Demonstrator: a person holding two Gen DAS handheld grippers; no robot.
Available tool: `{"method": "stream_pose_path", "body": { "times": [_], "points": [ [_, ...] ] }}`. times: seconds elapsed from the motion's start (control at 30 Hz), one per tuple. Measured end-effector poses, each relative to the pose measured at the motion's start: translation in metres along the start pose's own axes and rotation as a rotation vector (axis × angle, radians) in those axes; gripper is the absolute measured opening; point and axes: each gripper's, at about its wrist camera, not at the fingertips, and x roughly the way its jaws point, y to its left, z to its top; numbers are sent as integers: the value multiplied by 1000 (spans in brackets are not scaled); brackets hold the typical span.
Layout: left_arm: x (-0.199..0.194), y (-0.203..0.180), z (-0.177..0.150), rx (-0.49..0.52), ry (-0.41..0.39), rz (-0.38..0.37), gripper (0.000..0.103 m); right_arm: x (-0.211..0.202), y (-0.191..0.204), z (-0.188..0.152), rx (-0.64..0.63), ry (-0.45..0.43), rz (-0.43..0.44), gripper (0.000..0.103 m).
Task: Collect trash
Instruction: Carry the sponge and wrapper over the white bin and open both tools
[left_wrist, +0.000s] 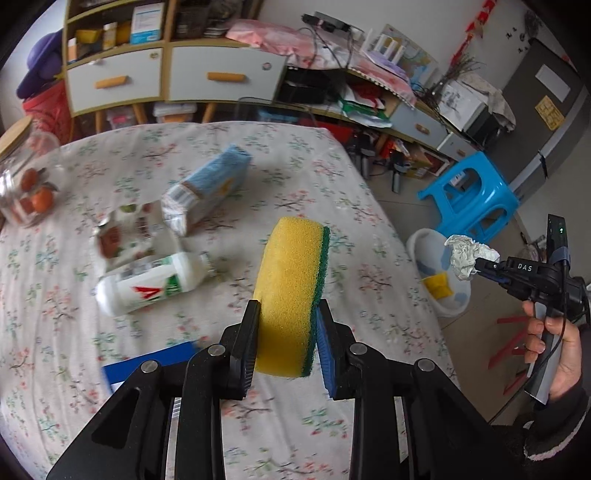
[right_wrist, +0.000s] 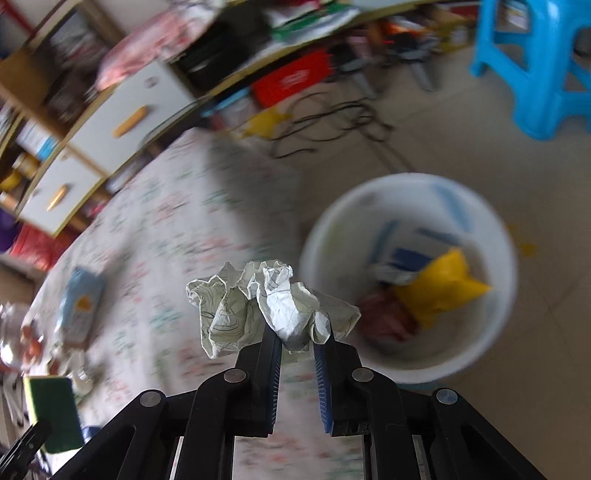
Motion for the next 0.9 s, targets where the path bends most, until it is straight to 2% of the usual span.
{"method": "stream_pose_path", "body": {
  "times": [0.13, 0.2, 0.23, 0.27, 0.33, 0.5, 0.9],
  "points": [
    [20, -30, 4, 40, 29, -23, 30, 0, -36, 7, 57, 2, -42, 18],
    [30, -46, 6, 61, 47, -32, 30, 1, -50, 11, 83, -2, -60, 21],
    [35, -54, 7, 66, 56, -43, 30, 2, -55, 12, 95, -1, -69, 32],
    [40, -61, 9, 68, 63, -54, 30, 3, -62, 14, 111, 2, -74, 48],
    [52, -79, 13, 80, 79, -80, 30, 3, -72, 15, 136, 5, -75, 58],
    [78, -124, 22, 138, 98, -114, 30, -7, -85, 17, 143, -3, -86, 60],
    [133, -215, 33, 207, 135, -221, 31, -31, -128, 8, 136, -23, -149, 64]
  ]
}}
